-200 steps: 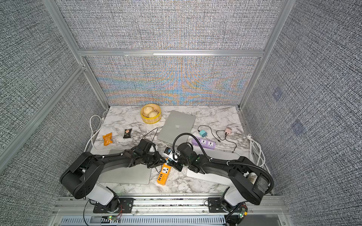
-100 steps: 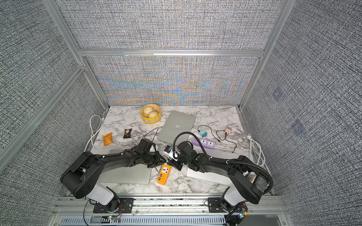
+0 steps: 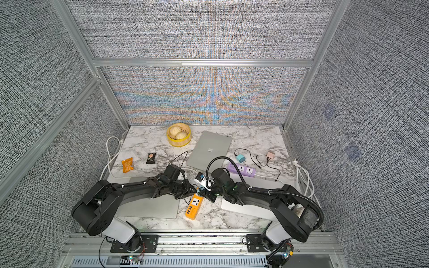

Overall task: Unplug the laptop charger
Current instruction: Remove the plug from the socket.

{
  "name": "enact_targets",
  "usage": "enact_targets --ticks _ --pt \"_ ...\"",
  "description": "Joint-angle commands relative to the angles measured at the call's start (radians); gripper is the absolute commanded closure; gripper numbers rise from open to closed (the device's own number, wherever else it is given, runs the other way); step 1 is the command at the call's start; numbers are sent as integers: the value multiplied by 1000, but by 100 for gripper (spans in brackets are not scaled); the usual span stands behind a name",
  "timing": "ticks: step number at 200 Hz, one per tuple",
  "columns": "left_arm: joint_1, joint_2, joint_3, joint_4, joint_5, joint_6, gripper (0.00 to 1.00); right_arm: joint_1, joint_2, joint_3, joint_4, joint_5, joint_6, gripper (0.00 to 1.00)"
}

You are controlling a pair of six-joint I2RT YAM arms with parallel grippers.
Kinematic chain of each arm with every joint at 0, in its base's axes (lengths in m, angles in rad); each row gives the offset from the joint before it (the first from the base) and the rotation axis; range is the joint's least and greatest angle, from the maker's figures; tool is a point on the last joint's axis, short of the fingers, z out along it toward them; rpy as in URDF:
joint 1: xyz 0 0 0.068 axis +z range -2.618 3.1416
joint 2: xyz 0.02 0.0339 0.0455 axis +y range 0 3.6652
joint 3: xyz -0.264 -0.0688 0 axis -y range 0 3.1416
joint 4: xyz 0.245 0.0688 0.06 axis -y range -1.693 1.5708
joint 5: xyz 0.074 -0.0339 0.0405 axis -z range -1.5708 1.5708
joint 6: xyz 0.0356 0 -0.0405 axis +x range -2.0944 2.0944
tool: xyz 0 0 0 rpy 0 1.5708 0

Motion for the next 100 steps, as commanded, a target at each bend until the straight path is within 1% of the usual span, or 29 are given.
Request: enact_targets --ticks 1,22,37,68,100 --pt "0 10 -9 -123 -76 5 78 -4 4 9 60 -13 34 98" --pt "0 12 -4 -130 -79 7 78 -4 1 19 43 -31 36 98" --pt "-1 12 -4 -127 -79 6 78 -2 1 34 12 -36 11 98" --pt "-3 24 -5 -118 -73 4 78 21 -10 40 -9 30 -47 98" --pt "-3 33 1 -119 -70 6 78 35 -4 47 -30 63 -89 98"
